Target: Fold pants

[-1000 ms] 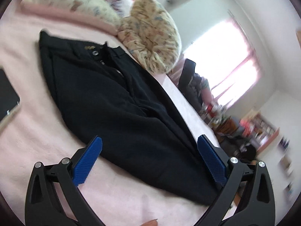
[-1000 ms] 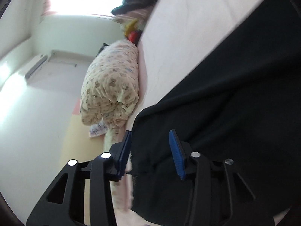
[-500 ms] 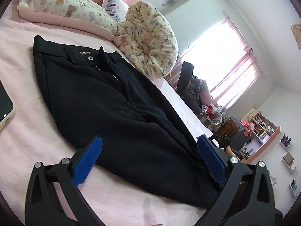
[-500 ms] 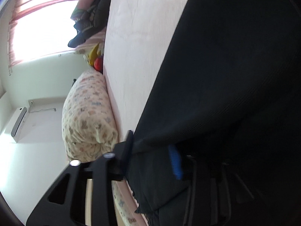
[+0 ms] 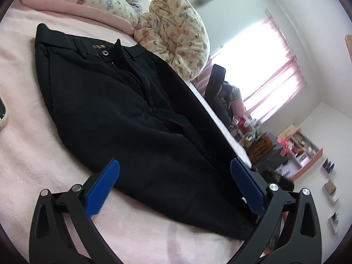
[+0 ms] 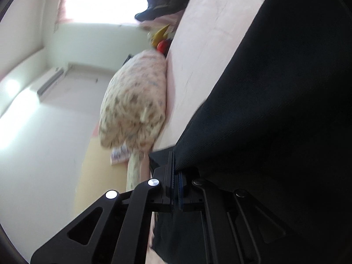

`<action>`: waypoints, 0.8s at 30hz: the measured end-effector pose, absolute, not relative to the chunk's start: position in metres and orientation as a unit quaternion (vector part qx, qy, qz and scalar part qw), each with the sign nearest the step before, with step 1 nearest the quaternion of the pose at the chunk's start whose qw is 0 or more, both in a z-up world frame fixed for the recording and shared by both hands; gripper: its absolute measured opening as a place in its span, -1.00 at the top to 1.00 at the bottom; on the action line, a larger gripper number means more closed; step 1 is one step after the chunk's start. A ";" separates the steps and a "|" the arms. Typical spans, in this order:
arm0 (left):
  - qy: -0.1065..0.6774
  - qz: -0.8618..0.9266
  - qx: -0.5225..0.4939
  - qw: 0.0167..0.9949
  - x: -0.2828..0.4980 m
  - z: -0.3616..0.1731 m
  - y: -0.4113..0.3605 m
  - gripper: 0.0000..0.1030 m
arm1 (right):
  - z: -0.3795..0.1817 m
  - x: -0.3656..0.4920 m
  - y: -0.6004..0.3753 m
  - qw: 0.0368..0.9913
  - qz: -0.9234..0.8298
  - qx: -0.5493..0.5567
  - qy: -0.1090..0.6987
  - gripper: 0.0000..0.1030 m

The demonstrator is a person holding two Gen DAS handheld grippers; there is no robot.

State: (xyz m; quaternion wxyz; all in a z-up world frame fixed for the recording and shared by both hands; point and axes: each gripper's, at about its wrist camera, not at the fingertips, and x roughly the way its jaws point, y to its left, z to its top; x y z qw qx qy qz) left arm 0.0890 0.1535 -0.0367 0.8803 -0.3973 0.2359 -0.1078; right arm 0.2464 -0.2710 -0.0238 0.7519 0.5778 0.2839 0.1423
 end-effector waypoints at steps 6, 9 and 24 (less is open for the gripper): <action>0.228 -0.112 -0.411 0.876 0.089 -0.037 0.157 -0.97 | -0.043 0.192 -0.255 0.758 0.155 0.560 0.297 0.95; 0.230 -0.122 -0.403 0.878 0.088 -0.035 0.155 -0.97 | -0.063 0.179 -0.253 0.756 0.146 0.561 0.304 0.95; 0.359 -0.105 -0.414 0.830 0.244 0.026 0.179 -0.97 | -0.078 0.178 -0.245 0.802 0.158 0.496 0.293 0.97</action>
